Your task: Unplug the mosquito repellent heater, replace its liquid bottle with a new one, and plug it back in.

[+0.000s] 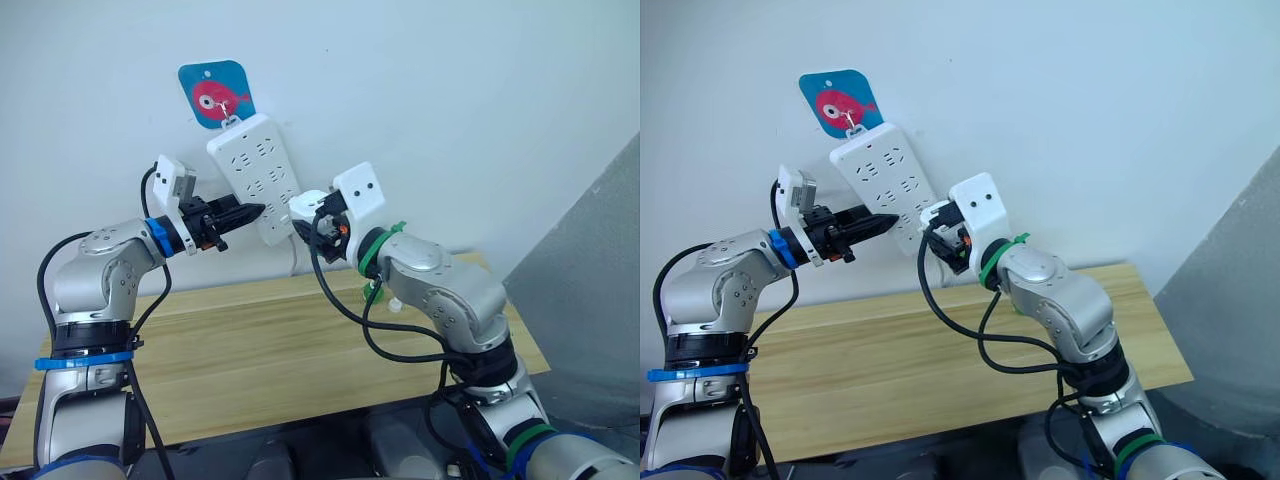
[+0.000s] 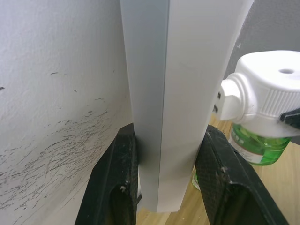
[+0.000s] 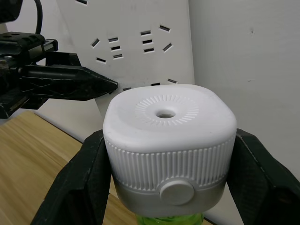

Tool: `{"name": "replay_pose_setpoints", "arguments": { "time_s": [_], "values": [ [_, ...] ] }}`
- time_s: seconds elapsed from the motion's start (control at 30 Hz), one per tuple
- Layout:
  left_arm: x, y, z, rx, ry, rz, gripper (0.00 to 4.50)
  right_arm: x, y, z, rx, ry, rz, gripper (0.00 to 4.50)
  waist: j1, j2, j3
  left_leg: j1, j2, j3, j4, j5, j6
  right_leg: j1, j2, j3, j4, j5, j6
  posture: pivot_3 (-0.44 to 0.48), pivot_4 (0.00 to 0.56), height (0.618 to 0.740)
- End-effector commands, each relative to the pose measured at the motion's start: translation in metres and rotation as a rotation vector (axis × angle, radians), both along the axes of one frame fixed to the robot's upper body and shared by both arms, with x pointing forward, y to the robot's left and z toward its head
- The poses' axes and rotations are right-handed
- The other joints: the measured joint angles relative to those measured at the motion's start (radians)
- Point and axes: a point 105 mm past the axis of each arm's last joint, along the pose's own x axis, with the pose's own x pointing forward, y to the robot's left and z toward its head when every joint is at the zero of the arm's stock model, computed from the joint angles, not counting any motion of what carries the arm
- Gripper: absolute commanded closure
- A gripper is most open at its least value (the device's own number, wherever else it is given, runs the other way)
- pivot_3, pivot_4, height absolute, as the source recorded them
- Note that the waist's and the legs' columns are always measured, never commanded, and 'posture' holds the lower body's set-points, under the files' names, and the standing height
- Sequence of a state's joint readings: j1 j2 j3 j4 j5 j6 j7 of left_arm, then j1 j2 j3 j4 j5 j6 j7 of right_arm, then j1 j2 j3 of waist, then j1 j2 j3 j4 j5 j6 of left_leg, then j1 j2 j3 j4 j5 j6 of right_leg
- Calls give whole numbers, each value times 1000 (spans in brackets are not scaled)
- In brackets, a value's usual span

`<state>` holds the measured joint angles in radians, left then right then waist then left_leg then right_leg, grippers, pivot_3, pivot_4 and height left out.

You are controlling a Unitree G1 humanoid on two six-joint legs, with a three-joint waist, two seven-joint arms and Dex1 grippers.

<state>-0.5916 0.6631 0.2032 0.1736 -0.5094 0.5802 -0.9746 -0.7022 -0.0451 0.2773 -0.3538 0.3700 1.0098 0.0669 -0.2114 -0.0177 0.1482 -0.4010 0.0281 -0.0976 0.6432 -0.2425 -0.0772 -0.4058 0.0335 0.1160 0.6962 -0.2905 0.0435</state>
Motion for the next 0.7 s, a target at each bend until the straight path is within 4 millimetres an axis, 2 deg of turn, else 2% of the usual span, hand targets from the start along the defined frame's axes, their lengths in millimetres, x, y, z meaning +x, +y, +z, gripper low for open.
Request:
{"name": "replay_pose_setpoints", "arguments": {
  "time_s": [0.03, 0.7],
  "values": [
    [-2, -2, 5, 12, -17, -11, 3202, -1, 5, 19, 37, -83, 5, 1528, 0, 0, 0, 0, 0, 0, 0, 0, 0, 0, 0, 0, 0, 0, 0, -211, 127, 740],
    [-6, -7, 3, 23, -10, -50, 3202, -1, 22, 17, 10, -100, 55, 1528, -3, 0, 0, 0, 0, 0, 0, 0, 0, 0, 0, 0, 0, 0, 0, -208, 119, 740]
  ]
}}
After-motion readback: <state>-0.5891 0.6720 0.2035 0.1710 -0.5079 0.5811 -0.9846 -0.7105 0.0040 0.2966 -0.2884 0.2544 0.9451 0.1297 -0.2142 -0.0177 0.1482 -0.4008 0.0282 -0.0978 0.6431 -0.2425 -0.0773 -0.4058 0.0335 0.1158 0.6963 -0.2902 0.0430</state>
